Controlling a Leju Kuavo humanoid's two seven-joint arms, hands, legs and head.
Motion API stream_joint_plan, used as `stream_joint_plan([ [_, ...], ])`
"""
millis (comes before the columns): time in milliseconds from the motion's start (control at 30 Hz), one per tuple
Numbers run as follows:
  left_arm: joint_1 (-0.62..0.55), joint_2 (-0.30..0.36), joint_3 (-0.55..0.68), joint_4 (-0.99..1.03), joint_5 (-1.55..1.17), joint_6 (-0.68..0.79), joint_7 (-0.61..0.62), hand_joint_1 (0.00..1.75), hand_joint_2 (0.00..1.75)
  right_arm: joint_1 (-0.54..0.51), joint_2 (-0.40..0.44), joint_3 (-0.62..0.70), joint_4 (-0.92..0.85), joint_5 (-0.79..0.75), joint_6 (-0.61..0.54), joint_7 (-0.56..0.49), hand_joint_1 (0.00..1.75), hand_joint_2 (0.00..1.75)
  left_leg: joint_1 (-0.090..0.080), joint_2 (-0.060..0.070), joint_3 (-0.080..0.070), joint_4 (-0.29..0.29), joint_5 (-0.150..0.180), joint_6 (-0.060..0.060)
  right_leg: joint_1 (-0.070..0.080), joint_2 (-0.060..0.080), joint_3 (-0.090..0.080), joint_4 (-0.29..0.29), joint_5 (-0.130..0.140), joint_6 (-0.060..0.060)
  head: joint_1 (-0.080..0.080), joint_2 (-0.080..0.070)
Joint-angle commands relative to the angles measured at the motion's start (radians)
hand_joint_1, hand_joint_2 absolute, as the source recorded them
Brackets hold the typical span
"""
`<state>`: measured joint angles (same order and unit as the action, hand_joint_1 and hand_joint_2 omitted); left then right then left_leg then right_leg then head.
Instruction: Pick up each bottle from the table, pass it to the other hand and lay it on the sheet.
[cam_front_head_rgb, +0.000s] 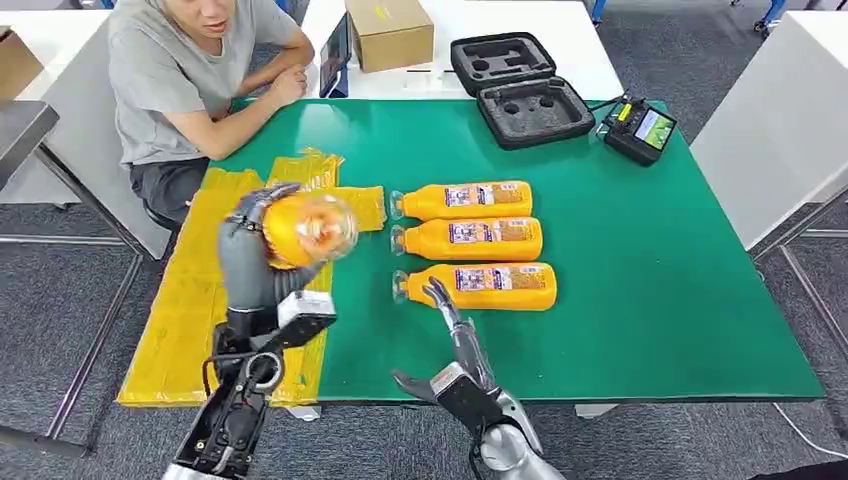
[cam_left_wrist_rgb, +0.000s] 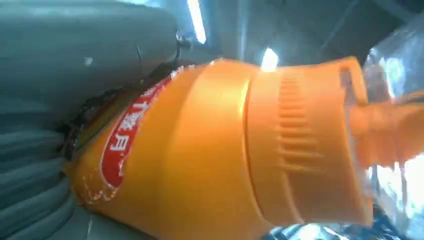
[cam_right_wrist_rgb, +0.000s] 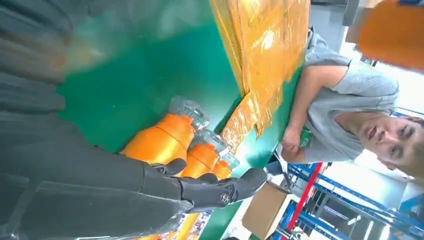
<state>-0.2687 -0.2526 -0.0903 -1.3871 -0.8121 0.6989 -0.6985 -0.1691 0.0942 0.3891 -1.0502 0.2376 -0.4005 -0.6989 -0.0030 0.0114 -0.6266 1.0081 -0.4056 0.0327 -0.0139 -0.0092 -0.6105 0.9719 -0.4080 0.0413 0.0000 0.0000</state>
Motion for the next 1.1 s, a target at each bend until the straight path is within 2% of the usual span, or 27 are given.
stream_joint_plan([
  [33,-0.12,-0.032,0.278,0.141,-0.446,-0.001,0.0,1.43,1.75,0.0,0.015,-0.032,0.011,0.0,0.028,0.001,0.0,1.75,0.001,-0.001,0.002,0.0,-0.001,-0.001,0.0,0.0,0.002,0.0,-0.001,-0.001,0.0,0.0],
  [100,-0.137,-0.011,0.28,0.178,-0.511,-0.001,0.033,1.34,1.75,0.007,0.016,-0.043,0.004,0.003,0.04,0.001,0.0,1.75,0.001,0.0,0.007,0.0,-0.003,-0.002,0.001,0.002,0.006,0.0,-0.002,-0.002,0.0,0.0],
  [167,-0.157,0.058,0.209,0.266,-0.567,-0.001,0.166,1.38,1.75,0.017,0.017,-0.062,-0.007,-0.011,0.062,0.001,0.0,1.75,0.001,-0.002,0.007,-0.001,-0.001,-0.002,0.001,0.0,0.007,-0.001,-0.002,-0.002,0.0,0.0],
  [200,-0.161,0.077,0.19,0.277,-0.575,-0.001,0.195,1.4,1.75,0.019,0.016,-0.064,-0.01,-0.014,0.065,0.001,0.0,1.75,0.0,-0.002,0.003,-0.002,0.0,-0.001,0.0,-0.001,0.003,-0.001,-0.001,-0.001,0.0,0.0],
  [267,-0.168,0.136,0.125,0.317,-0.613,-0.001,0.308,1.43,1.75,0.023,0.012,-0.068,-0.013,-0.029,0.068,0.001,0.0,1.75,0.001,-0.003,0.008,-0.001,-0.002,-0.003,0.001,-0.001,0.008,-0.001,-0.003,-0.003,0.0,0.0],
  [300,-0.173,0.179,0.068,0.345,-0.668,-0.001,0.404,1.43,1.75,0.026,0.012,-0.074,-0.013,-0.035,0.072,0.001,0.0,1.75,0.0,-0.001,0.006,-0.002,-0.001,-0.002,0.0,0.0,0.005,-0.001,-0.001,-0.002,0.0,0.0],
  [433,-0.173,0.179,0.068,0.345,-0.668,-0.001,0.404,1.43,1.75,0.026,0.012,-0.074,-0.013,-0.035,0.072,0.001,0.0,1.75,0.001,-0.001,0.004,-0.001,-0.001,-0.002,0.0,0.0,0.003,0.0,-0.001,-0.001,0.0,0.0],
  [500,-0.194,0.223,0.002,0.427,-0.738,-0.001,0.537,1.47,1.75,0.037,0.013,-0.083,-0.01,-0.047,0.076,0.001,0.0,1.75,0.001,-0.001,0.002,-0.001,0.0,-0.001,0.001,-0.001,0.002,0.0,-0.001,-0.001,0.0,0.0],
  [567,-0.227,0.24,-0.035,0.52,-0.759,-0.001,0.593,1.48,1.75,0.051,0.012,-0.089,-0.017,-0.055,0.079,0.001,0.0,1.75,0.001,-0.003,0.006,-0.001,-0.001,-0.002,0.001,-0.003,0.006,-0.001,-0.002,-0.002,0.0,0.0],
  [600,-0.254,0.274,-0.113,0.577,-0.759,-0.001,0.684,1.41,1.75,0.06,0.011,-0.092,-0.021,-0.058,0.083,0.001,0.0,1.75,0.001,-0.002,0.003,-0.001,0.0,-0.001,0.0,-0.002,0.003,-0.001,-0.001,-0.001,0.0,0.0],
  [633,-0.265,0.28,-0.136,0.599,-0.759,-0.001,0.715,1.17,1.75,0.063,0.013,-0.095,-0.023,-0.06,0.084,0.001,0.0,1.75,0.001,-0.002,0.003,-0.001,0.0,-0.001,0.0,-0.002,0.003,0.0,-0.001,-0.001,0.0,0.0],
  [667,-0.278,0.279,-0.137,0.639,-0.759,-0.001,0.719,1.41,1.75,0.063,0.014,-0.098,-0.022,-0.062,0.084,0.001,0.0,1.75,0.002,-0.003,0.005,-0.001,-0.001,-0.002,0.001,-0.003,0.005,0.0,-0.002,-0.002,0.0,0.0],
  [700,-0.293,0.277,-0.139,0.68,-0.759,-0.001,0.72,1.47,1.75,0.064,0.015,-0.1,-0.023,-0.064,0.087,0.001,0.0,1.75,0.001,-0.004,0.004,-0.001,0.0,-0.002,0.001,-0.003,0.004,0.0,-0.002,-0.002,0.0,0.0],
  [1033,-0.293,0.277,-0.139,0.68,-0.759,-0.001,0.72,1.47,1.75,0.064,0.015,-0.1,-0.023,-0.064,0.087,0.001,0.0,1.75,0.001,-0.001,0.003,0.0,-0.001,-0.002,0.001,0.0,0.003,0.0,-0.001,-0.001,0.0,0.0],
  [1067,-0.32,0.267,-0.133,0.748,-0.746,-0.002,0.721,1.73,1.75,0.063,0.019,-0.111,-0.017,-0.065,0.094,0.001,0.0,1.75,0.002,-0.001,0.005,0.0,-0.002,-0.002,0.001,0.0,0.005,0.0,-0.003,-0.002,0.0,0.0],
  [1100,-0.328,0.268,-0.13,0.77,-0.744,-0.015,0.724,1.75,1.75,0.064,0.021,-0.115,-0.015,-0.066,0.099,0.001,0.0,1.75,0.002,-0.001,0.004,0.0,-0.001,-0.002,0.001,-0.001,0.004,0.0,-0.002,-0.001,0.0,0.0],
])
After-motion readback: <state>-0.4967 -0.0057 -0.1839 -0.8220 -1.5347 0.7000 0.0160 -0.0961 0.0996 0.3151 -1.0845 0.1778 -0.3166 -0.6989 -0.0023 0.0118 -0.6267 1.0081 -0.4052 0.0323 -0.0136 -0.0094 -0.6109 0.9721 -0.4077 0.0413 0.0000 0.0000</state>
